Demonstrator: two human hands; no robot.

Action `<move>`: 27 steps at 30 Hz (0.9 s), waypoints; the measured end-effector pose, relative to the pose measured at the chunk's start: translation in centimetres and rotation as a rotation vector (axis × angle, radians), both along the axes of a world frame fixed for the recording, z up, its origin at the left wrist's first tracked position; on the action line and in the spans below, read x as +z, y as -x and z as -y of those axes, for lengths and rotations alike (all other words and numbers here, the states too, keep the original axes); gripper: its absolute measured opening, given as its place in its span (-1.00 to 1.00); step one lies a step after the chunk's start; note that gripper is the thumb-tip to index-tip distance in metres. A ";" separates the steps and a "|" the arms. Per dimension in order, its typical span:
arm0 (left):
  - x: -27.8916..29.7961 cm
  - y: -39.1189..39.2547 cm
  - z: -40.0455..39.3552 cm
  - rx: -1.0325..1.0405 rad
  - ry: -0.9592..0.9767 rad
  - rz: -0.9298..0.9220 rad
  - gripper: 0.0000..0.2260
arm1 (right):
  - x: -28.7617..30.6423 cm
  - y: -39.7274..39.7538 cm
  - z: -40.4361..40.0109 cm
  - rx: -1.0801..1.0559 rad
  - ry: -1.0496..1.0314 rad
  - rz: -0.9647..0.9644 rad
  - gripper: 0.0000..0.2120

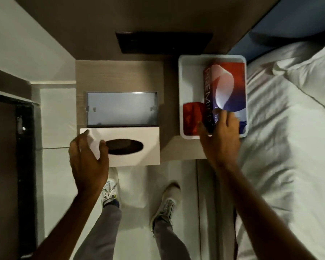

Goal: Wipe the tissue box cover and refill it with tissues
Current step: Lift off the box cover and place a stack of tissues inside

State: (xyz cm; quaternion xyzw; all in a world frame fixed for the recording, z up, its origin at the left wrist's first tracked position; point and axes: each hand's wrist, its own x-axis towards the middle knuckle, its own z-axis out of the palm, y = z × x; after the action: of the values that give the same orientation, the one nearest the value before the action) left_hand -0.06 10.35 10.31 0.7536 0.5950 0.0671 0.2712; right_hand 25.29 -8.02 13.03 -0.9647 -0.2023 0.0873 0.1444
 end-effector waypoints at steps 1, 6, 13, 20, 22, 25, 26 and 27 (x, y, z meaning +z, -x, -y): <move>0.1 -0.8 1.0 -0.045 -0.046 0.031 -0.59 | -0.4 -1.9 0.9 0.001 0.081 0.016 -0.37; 0.1 -7.1 6.7 -0.284 -0.056 0.154 -0.68 | -3.7 -6.2 3.1 0.096 0.310 -0.108 -0.09; 1.3 -15.6 12.1 -0.485 0.045 0.204 -0.71 | -2.6 -7.3 4.3 0.201 0.273 -0.130 -0.43; 1.8 -22.7 15.3 -0.626 0.132 0.152 -0.31 | 4.5 -9.8 5.4 0.445 0.058 0.042 -0.77; 1.9 -24.6 15.6 -0.637 0.126 0.091 -0.12 | 6.3 -10.8 5.0 0.455 -0.026 0.039 -0.72; 2.6 -27.1 15.4 -0.518 0.061 0.100 -0.15 | 7.8 -12.0 4.5 0.443 -0.084 -0.013 -0.67; 2.9 -27.7 15.3 -0.485 0.034 0.096 -0.21 | 8.1 -12.3 4.5 0.444 -0.089 -0.021 -0.68; 3.3 -28.3 15.2 -0.462 0.005 0.095 -0.26 | 8.3 -12.6 4.5 0.443 -0.092 -0.029 -0.70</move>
State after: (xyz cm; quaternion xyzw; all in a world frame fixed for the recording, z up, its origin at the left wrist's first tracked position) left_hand 28.22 -4.88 13.60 0.8651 0.3935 0.0370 0.3087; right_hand 37.86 -12.52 21.30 -0.8878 -0.4107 0.1216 0.1683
